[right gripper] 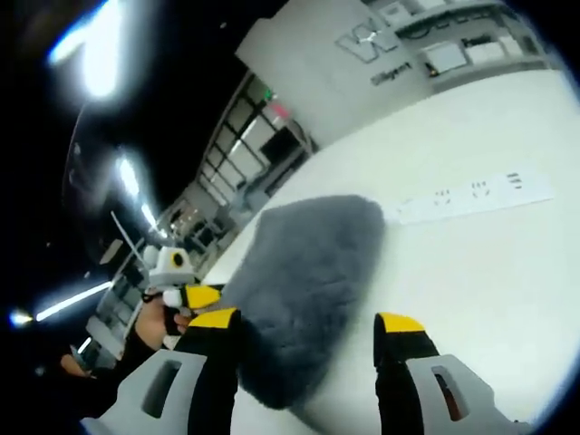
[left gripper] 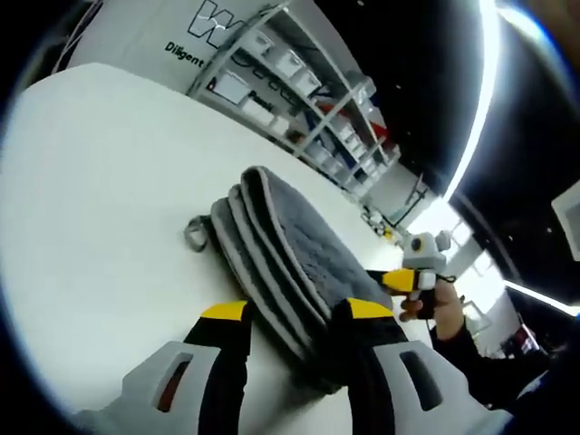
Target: Open the folded towel by lifting each exposed corner and separating the folded layers until the towel lies flat within the target outline without major curled edges
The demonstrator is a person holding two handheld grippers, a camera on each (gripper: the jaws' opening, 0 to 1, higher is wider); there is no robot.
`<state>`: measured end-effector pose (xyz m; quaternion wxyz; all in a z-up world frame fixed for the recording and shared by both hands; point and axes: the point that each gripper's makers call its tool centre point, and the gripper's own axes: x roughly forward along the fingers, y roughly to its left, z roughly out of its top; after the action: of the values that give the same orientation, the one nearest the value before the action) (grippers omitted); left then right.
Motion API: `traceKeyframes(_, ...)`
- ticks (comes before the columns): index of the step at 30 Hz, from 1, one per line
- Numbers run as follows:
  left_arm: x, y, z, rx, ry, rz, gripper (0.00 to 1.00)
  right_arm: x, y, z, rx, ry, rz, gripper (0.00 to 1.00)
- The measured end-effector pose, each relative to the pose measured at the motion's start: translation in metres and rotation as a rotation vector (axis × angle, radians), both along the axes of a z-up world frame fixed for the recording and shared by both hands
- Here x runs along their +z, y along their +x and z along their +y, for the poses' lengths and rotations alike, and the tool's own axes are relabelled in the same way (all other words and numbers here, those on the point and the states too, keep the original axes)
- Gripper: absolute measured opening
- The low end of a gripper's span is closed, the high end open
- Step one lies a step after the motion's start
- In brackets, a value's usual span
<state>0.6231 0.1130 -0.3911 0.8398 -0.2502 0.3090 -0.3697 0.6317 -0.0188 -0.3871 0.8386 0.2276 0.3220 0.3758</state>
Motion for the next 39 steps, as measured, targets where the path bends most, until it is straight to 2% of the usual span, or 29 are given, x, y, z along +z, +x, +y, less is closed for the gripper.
traceKeyframes(10,0.0,0.01,0.002,-0.015,0.041,-0.065,0.31,-0.001,-0.005,0.007,0.015,-0.004,0.0,0.52)
traceKeyframes(13,-0.001,0.014,0.003,-0.025,0.078,-0.12,0.29,0.0,-0.008,0.01,0.043,-0.013,-0.021,0.44)
traceKeyframes(18,-0.001,0.016,0.002,-0.043,0.115,-0.155,0.27,0.0,-0.008,0.011,0.051,-0.018,-0.032,0.42)
traceKeyframes(23,0.0,0.018,0.003,-0.055,0.12,-0.192,0.25,0.001,-0.007,0.012,0.064,-0.022,-0.056,0.34)
traceKeyframes(29,0.001,0.019,0.003,-0.057,0.112,-0.199,0.22,0.002,-0.006,0.013,0.075,-0.044,-0.092,0.27)
traceKeyframes(34,0.001,0.016,0.001,-0.059,0.08,-0.166,0.19,0.002,-0.005,0.012,0.061,-0.005,-0.047,0.19)
traceKeyframes(39,0.003,0.01,-0.001,-0.045,0.037,-0.116,0.14,0.002,-0.003,0.011,0.054,0.014,-0.034,0.16)
